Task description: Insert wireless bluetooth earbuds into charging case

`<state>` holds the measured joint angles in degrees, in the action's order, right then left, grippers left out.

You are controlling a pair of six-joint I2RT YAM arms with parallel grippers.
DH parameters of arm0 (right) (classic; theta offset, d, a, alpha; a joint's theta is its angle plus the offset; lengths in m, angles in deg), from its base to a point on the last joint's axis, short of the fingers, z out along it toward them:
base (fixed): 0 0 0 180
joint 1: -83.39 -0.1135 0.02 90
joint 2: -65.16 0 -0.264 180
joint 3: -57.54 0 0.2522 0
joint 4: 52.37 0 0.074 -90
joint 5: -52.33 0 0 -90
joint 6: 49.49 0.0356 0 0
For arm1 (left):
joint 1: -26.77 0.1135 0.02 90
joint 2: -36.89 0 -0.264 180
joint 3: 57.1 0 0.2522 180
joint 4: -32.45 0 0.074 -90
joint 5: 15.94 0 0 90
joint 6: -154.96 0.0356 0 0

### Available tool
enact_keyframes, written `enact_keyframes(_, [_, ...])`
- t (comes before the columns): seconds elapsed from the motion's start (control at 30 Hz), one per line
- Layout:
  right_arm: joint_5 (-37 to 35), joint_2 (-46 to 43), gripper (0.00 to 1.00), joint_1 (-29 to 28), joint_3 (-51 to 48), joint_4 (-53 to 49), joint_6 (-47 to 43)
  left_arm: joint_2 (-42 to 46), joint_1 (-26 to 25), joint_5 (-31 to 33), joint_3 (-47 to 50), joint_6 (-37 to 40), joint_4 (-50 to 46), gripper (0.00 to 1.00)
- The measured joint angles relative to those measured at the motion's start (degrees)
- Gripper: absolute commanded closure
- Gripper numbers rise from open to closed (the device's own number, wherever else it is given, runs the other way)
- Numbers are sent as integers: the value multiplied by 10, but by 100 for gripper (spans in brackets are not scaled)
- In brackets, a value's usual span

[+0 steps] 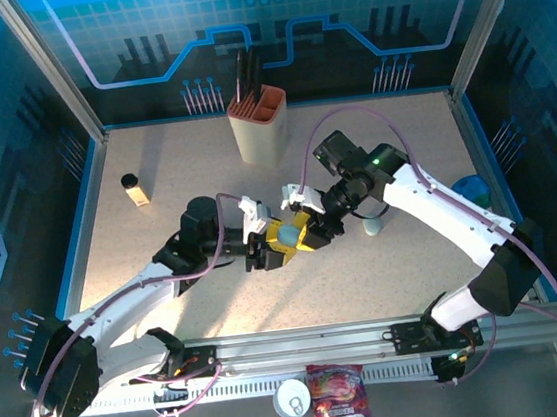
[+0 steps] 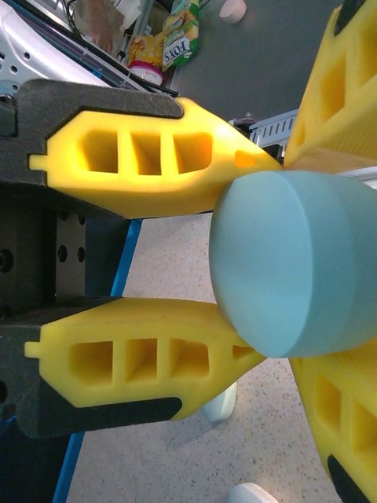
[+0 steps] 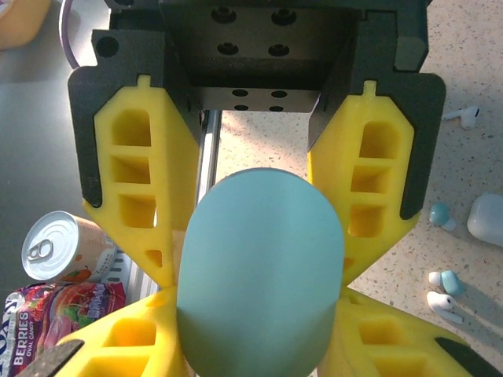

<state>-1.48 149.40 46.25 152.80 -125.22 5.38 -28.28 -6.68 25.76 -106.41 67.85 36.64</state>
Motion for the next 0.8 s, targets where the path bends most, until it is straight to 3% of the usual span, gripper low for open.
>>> enact_keyframes(0.27, [-26,-8,75,-7,-9,15,-1,-3,0,5,0,0,-2,51])
enact_keyframes(0.47, [-28,-13,74,-8,-16,17,-6,-4,0,4,0,0,-6,64])
enact_keyframes(0.67, [-27,-19,70,-8,-23,23,-7,-4,1,0,0,2,-7,71])
enact_keyframes(0.8, [-25,-22,61,-8,-24,26,-7,-4,1,-2,0,5,-7,72])
